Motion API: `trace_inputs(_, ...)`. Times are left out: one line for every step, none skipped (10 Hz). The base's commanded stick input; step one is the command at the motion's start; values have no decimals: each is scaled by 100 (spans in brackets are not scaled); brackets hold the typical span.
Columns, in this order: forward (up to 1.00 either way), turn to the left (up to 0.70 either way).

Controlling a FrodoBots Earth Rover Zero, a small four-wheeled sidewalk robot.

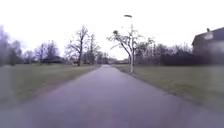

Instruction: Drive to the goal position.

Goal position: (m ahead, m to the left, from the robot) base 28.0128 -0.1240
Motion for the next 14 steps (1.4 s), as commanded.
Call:
trace_inputs(100,32)
trace_inputs(100,14)
trace_inputs(100,0)
trace_inputs(100,0)
trace_inputs(100,0)
trace_inputs(100,0)
trace_inputs(100,0)
trace_inputs(100,0)
trace_inputs(100,0)
trace_inputs(100,0)
trace_inputs(100,0)
trace_inputs(100,0)
trace_inputs(100,0)
trace_inputs(100,-8)
